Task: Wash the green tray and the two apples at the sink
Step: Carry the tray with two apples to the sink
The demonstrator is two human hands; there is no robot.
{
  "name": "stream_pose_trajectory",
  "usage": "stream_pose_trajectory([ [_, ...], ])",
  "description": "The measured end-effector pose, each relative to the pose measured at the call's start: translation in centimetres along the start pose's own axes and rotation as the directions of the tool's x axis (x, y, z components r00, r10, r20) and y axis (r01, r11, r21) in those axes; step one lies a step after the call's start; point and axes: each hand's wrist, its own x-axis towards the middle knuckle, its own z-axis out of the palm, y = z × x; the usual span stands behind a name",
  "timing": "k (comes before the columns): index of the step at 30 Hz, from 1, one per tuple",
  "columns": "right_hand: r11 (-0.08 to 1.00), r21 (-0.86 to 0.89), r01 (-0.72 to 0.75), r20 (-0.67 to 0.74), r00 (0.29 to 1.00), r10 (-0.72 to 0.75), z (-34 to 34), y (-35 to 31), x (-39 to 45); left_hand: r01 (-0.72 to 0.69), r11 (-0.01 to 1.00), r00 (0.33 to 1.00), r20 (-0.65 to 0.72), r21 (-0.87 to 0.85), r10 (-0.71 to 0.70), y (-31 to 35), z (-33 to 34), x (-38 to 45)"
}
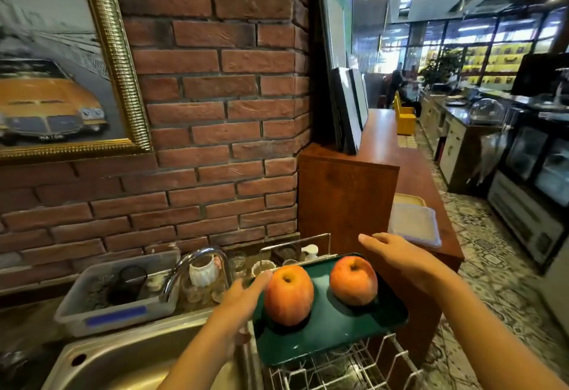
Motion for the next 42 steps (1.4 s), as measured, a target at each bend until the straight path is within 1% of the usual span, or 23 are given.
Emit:
stream_pose_trajectory([
  [1, 0.999, 0.039, -0.024, 0.024, 0.999, 0.023, 0.0, 0.3, 0.0, -0.003, 1.000, 1.000, -0.013, -0.019, 0.003, -0.5, -0.1, 0.6],
  [2, 0.996, 0.063, -0.062, 0.048, 0.997, 0.059, -0.1, 0.5, 0.0, 0.004, 0.999, 1.000, 0.000, -0.044, -0.004, -0.8, 0.1, 0.9],
  [5, 0.992, 0.086, -0.097, 0.109, 0.990, 0.087, 0.1, 1.3, -0.1, 0.017, 0.998, 0.999, 0.053, -0.063, -0.013, -1.0, 0.8, -0.1],
  [8, 0.991, 0.046, -0.123, 0.109, 0.987, 0.117, 0.5, 2.5, 0.5, -0.010, 1.000, 1.000, -0.012, -0.003, 0.010, -1.9, 1.0, 0.4],
  [11, 0.984, 0.091, -0.155, 0.154, 0.978, 0.139, 0.7, 4.1, 1.5, 0.026, 1.000, 1.000, -0.010, 0.005, -0.026, -2.1, 1.0, 1.0],
  [13, 0.974, 0.139, -0.178, 0.183, 0.971, 0.151, 0.9, 4.4, 1.7, 0.070, 0.996, 0.998, 0.009, -0.053, -0.070, -1.8, 1.1, 0.6],
  [15, 0.968, 0.159, -0.194, 0.201, 0.966, 0.161, 1.0, 4.1, 1.6, 0.085, 0.994, 0.996, 0.015, -0.076, -0.084, -1.5, 1.2, 0.7],
  [20, 0.959, 0.165, -0.231, 0.202, 0.959, 0.197, 0.8, 4.6, 1.9, 0.093, 0.988, 0.996, 0.007, -0.121, -0.092, -0.6, 1.3, 1.1],
  [24, 0.946, 0.218, -0.240, 0.198, 0.960, 0.198, 1.2, 4.7, 2.2, 0.092, 0.993, 0.995, -0.024, -0.068, -0.094, -0.2, 1.3, 1.4],
  [28, 0.945, 0.226, -0.237, 0.174, 0.964, 0.201, 1.4, 4.4, 2.4, 0.084, 0.994, 0.995, -0.041, -0.072, -0.087, -0.3, 1.1, 1.5],
  [32, 0.948, 0.230, -0.218, 0.172, 0.968, 0.181, 1.9, 3.8, 2.3, 0.041, 0.996, 0.995, -0.082, -0.082, -0.048, -0.2, 0.7, 1.3],
  [35, 0.952, 0.236, -0.194, 0.145, 0.976, 0.162, 2.3, 2.7, 2.0, 0.001, 0.997, 0.995, -0.102, -0.081, -0.009, 0.2, -0.4, 1.0],
  [38, 0.960, 0.233, -0.157, 0.103, 0.985, 0.136, 3.2, 1.4, 1.8, -0.027, 0.997, 0.996, -0.087, -0.073, 0.021, 0.5, -2.2, 0.5],
  [42, 0.958, 0.233, -0.164, 0.098, 0.985, 0.145, 5.3, -1.0, 0.6, -0.032, 0.998, 0.997, -0.070, -0.061, 0.028, 0.4, -5.8, -0.2],
])
